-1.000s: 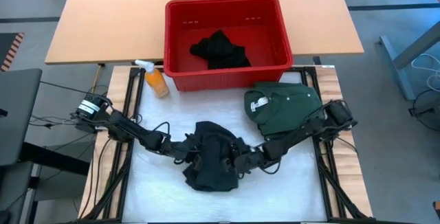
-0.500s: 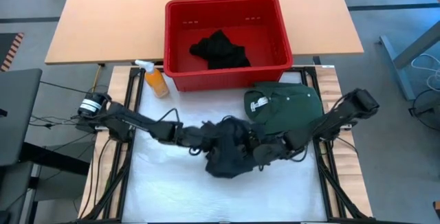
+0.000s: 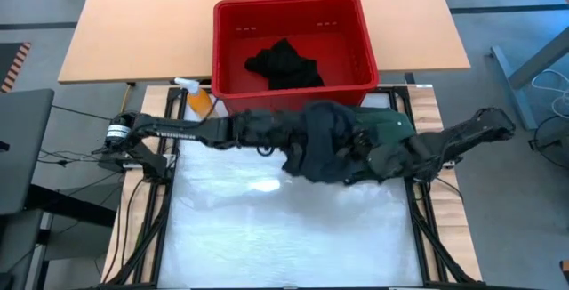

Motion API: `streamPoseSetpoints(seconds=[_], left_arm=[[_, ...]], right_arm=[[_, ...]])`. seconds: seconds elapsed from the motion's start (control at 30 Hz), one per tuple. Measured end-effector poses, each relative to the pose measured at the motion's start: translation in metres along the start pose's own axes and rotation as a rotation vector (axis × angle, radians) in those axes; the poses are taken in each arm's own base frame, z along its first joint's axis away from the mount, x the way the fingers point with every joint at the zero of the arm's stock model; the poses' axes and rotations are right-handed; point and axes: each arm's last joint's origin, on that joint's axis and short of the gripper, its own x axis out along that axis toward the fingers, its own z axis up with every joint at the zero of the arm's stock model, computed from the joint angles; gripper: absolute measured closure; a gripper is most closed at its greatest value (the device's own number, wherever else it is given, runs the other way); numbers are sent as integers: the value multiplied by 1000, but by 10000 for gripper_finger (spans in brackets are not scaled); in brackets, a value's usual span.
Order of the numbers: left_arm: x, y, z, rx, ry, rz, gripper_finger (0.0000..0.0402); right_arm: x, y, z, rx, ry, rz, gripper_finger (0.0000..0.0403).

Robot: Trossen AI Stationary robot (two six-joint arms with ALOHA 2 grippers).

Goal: Fold Laundry from Bin
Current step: Stack the dark blue shorts on top of the green shirt

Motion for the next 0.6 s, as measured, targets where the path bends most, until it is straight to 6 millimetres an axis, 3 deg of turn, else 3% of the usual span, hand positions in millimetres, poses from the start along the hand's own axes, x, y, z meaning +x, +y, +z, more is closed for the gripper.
streamPoseSetpoints(seconds=[0.17, 0.3, 0.5, 0.6], left_arm=[[9, 10, 24, -6, -87, 1, 401], [46, 18, 27, -33, -73, -27, 401], [98, 23, 38, -22, -48, -31, 401], [122, 28, 32, -18, -12, -14, 401]], right_arm=[[-16, -19, 35, -48, -85, -1, 363], [-25, -37, 51, -103, -100, -44, 363], [-46, -77, 53, -132, 0, -166, 363], [-57, -98, 49, -170, 86, -250, 363]])
